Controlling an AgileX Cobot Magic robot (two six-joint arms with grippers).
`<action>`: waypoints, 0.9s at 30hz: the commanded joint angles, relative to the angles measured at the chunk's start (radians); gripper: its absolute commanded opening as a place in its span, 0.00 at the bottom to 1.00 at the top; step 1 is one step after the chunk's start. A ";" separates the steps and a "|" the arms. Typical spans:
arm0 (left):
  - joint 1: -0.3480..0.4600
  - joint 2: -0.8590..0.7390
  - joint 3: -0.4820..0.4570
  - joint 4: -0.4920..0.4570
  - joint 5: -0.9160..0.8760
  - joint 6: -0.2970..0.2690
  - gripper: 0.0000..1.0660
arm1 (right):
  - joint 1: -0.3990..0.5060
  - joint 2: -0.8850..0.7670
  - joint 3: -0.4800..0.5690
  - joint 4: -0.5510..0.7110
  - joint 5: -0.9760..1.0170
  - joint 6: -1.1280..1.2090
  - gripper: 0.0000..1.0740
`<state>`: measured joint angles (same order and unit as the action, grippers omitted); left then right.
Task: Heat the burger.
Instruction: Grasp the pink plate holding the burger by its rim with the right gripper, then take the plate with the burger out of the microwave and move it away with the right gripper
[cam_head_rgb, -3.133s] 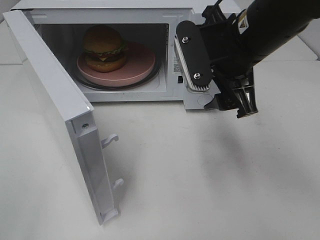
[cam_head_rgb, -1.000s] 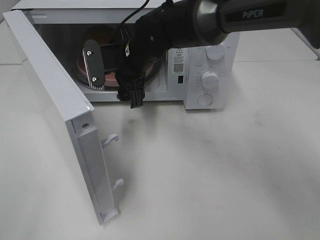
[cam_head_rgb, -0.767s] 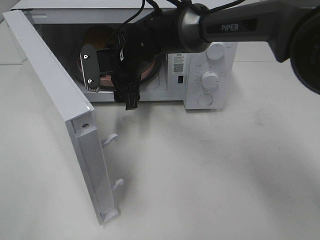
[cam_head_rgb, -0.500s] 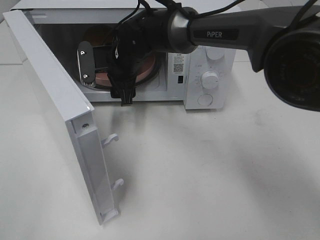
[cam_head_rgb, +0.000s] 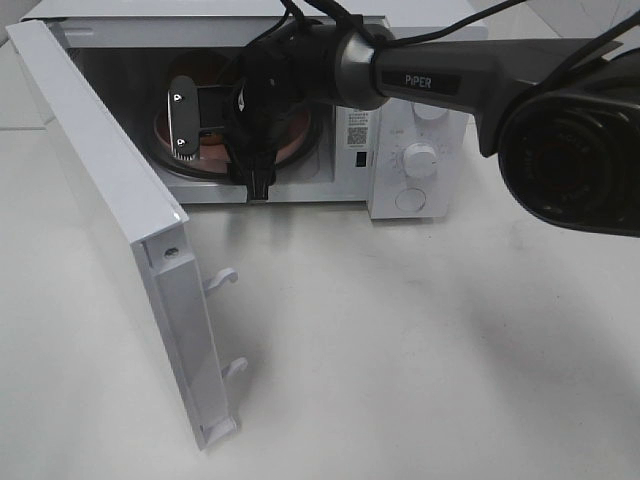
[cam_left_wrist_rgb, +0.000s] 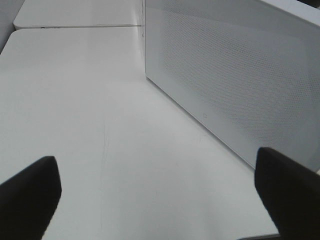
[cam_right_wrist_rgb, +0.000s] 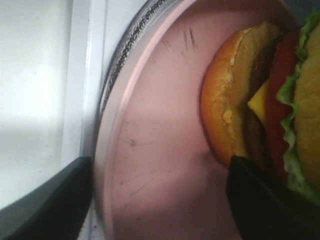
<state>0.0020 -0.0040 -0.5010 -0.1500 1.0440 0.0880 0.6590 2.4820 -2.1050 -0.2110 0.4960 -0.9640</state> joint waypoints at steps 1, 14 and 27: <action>0.005 -0.021 0.003 -0.001 -0.008 0.001 0.95 | -0.008 0.013 -0.005 -0.002 0.001 0.009 0.62; 0.005 -0.021 0.003 -0.001 -0.008 0.001 0.95 | 0.005 -0.007 -0.005 0.034 0.029 0.003 0.00; 0.005 -0.021 0.003 -0.001 -0.008 0.001 0.95 | 0.050 -0.048 0.042 0.037 0.064 -0.007 0.00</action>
<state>0.0020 -0.0050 -0.5010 -0.1500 1.0440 0.0880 0.6990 2.4550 -2.0670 -0.1800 0.5720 -0.9730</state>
